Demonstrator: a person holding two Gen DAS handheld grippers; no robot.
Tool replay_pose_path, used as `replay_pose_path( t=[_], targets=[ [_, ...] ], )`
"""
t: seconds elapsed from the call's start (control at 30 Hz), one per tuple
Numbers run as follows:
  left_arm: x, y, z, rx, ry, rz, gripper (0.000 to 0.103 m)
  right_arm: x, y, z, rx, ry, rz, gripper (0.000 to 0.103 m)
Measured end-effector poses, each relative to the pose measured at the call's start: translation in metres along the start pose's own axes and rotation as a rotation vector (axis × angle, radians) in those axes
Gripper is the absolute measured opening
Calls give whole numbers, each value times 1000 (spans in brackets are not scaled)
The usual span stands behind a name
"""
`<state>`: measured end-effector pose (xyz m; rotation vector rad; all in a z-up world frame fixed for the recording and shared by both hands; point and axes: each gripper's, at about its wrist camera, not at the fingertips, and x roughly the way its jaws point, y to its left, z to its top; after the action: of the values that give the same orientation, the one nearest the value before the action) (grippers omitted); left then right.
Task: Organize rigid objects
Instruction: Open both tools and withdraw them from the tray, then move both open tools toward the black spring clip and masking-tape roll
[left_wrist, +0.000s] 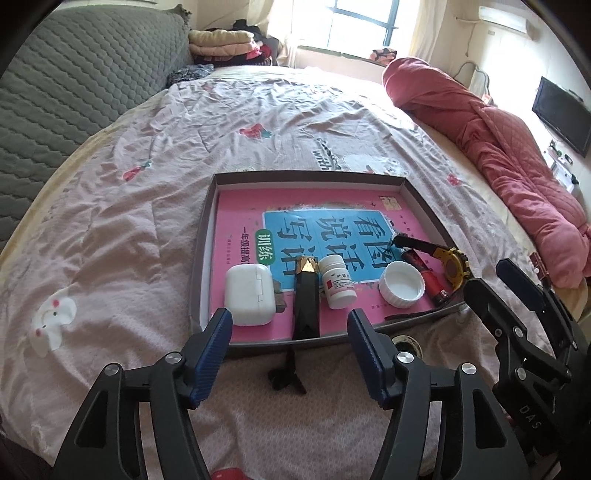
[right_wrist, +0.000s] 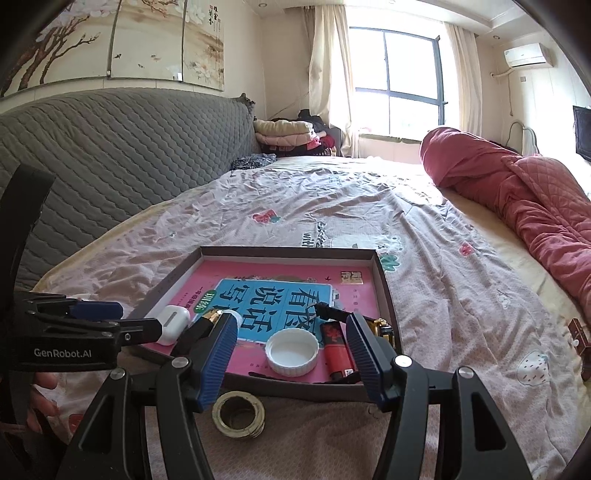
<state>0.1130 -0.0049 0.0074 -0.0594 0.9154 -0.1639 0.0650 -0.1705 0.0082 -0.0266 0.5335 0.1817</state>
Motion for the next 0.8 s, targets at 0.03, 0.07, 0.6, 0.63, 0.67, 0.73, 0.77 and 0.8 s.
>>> replay_pose_path(
  t=[0.03, 0.07, 0.6, 0.63, 0.67, 0.73, 0.77, 0.8],
  targets=[
    [-4, 1, -1, 2, -4, 2, 67, -2, 0, 0, 0, -1, 0, 61],
    [-5, 1, -2, 3, -6, 3, 67, -5, 1, -1, -1, -1, 2, 61],
    [-5, 14, -44, 15, 61, 7, 67, -17, 22, -30, -49, 102, 27, 61],
    [-4, 15, -46, 12, 67, 5, 67, -17, 23, -32, -51, 110, 27, 61],
    [-2, 15, -49, 8, 74, 0, 67, -16, 24, -34, -53, 118, 30, 61],
    [1, 15, -52, -1, 82, -6, 67, -15, 26, -37, -60, 129, 31, 61],
    [2, 15, -53, -5, 87, -8, 67, -15, 27, -38, -63, 134, 33, 61],
    [5, 16, -54, -10, 91, -9, 67, -13, 28, -40, -66, 140, 34, 61]
  ],
)
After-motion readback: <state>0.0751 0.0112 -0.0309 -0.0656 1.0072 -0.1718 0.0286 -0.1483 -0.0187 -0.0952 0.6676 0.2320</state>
